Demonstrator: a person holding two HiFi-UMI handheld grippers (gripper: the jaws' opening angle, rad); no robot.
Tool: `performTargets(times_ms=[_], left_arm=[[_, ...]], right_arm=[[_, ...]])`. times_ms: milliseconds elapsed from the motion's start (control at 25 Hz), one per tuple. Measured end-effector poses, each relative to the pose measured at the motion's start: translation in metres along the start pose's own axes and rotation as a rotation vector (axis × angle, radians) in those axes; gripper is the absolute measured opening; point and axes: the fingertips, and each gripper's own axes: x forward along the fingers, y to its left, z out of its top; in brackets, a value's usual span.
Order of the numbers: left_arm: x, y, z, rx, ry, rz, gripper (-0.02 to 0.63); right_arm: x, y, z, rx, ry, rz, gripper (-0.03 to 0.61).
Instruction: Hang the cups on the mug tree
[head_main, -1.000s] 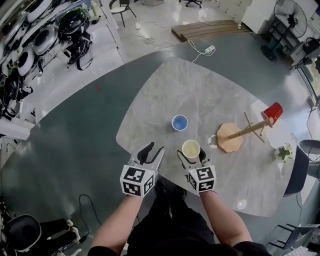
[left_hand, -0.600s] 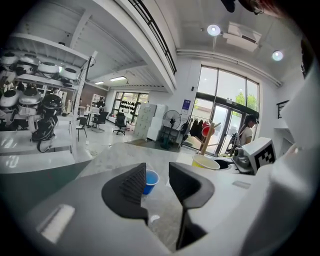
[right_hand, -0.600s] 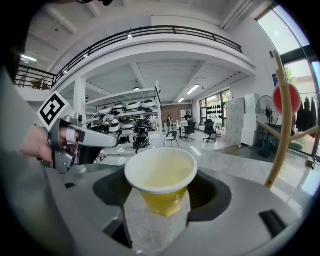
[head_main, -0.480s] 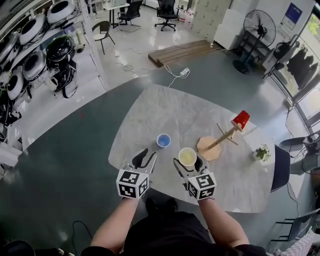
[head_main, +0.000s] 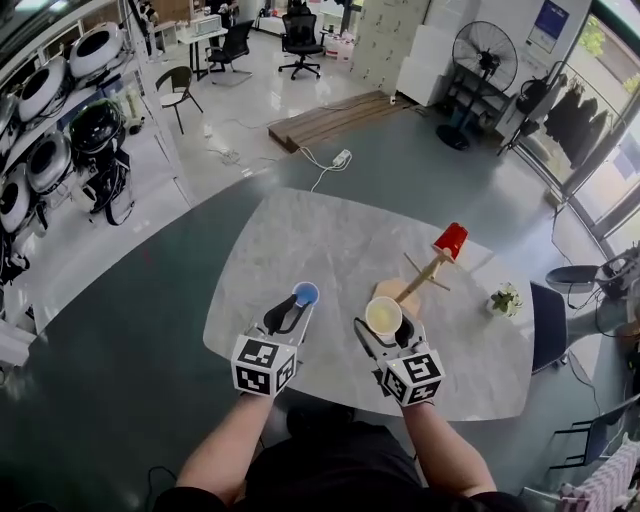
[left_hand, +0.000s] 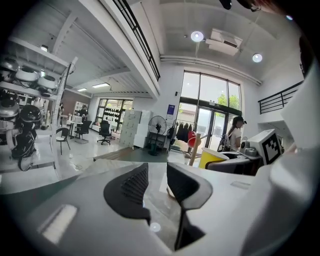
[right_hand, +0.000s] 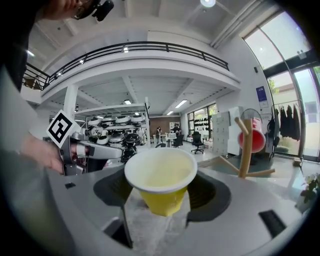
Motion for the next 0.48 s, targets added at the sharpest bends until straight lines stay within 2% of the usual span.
performTargets(times_ms=[480], left_arm=[[0.063, -0.055, 0.029, 0.092, 0.013, -0.044, 0.120]], right_arm=[[-0.048, -0.087, -0.002, 0.033, -0.025, -0.073, 0.328]])
